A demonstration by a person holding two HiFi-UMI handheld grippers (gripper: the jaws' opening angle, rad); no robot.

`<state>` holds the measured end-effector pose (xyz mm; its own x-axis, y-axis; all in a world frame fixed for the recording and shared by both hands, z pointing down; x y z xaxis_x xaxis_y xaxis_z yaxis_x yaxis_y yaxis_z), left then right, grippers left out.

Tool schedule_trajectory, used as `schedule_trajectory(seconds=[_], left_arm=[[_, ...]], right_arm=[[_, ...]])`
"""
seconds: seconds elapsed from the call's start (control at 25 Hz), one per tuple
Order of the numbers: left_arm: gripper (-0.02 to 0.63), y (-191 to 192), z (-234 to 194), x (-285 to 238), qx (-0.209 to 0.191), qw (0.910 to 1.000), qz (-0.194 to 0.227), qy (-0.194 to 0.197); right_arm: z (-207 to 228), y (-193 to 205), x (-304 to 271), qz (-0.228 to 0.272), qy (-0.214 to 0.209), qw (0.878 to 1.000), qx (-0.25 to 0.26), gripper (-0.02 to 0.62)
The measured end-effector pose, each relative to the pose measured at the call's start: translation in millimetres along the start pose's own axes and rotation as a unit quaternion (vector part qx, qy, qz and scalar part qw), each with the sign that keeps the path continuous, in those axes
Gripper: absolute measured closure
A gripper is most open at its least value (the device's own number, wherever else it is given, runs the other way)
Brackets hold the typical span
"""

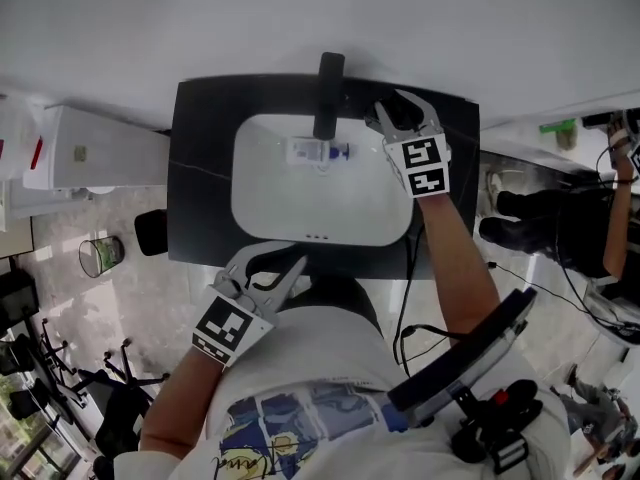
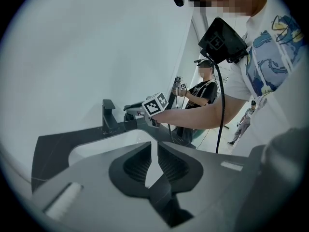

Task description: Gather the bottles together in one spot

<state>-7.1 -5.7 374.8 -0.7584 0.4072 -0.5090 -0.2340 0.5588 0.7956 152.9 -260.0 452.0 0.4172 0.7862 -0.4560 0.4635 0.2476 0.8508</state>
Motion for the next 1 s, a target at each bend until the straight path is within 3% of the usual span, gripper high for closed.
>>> schedule_trajectory(seconds=[0.2, 0.48, 1.0], left_arm=[[0.561, 1.1, -7.9, -0.6, 0.011, 0.9998, -0.005, -0.018], [0.563, 1.1, -18.2, -4.4, 0.023, 0.9991, -0.005, -0.035], [0.563, 3.1, -19.4, -12.2, 0.023, 0.9992, -0.01, -0.03]], right_arm=[[12.1, 8.4, -24.2, 0.016, 0.012, 0.999, -0.032, 0.483], [16.1, 11.3, -46.3, 0.049, 0.023, 0.998, -0.035, 0.483], [16.2, 20.2, -37.8, 0.117, 0.03, 0.992, -0.042, 0.479]])
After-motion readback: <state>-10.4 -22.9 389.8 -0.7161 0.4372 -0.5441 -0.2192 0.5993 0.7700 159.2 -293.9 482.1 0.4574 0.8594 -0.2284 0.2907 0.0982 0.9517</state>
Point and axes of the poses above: the fingertips, and each gripper's own axes: x backward along the fingers, z to its right, y out of its underside, the point moved 2 cm from there along x, backward along the fingers, and after that the axes turned 4 degrees about x, right-handed, at the moved point
